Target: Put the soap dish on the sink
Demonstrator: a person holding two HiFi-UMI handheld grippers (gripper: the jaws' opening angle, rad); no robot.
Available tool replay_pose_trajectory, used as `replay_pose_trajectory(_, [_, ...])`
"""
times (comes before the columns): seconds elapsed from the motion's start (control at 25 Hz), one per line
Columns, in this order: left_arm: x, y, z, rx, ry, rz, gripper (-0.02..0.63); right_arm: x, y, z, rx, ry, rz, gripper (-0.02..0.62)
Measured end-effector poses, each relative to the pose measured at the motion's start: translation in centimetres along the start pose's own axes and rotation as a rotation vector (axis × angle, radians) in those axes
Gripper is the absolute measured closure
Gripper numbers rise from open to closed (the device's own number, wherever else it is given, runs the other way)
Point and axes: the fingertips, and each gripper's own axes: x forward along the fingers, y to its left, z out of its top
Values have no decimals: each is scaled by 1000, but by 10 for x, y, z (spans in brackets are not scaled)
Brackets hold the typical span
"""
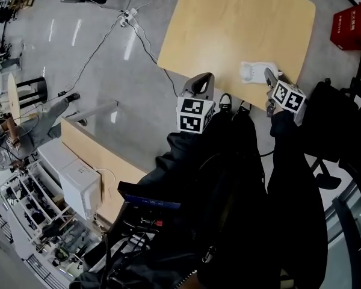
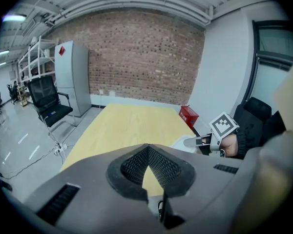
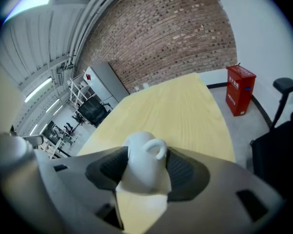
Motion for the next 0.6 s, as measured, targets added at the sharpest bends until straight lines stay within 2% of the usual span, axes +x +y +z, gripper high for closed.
replay_pose_trajectory(0.28, [0, 2, 4, -9, 2, 3, 603, -3, 1, 4, -51, -30, 36, 337])
replay_pose_trajectory(0.44, [-1, -4, 9, -2, -6, -10, 603, -17, -3, 15, -110, -74, -3, 316])
replay_pose_trajectory(0.6, [-4, -10, 25, 7, -40, -19, 603, -49, -2, 39, -221, -164, -82, 316])
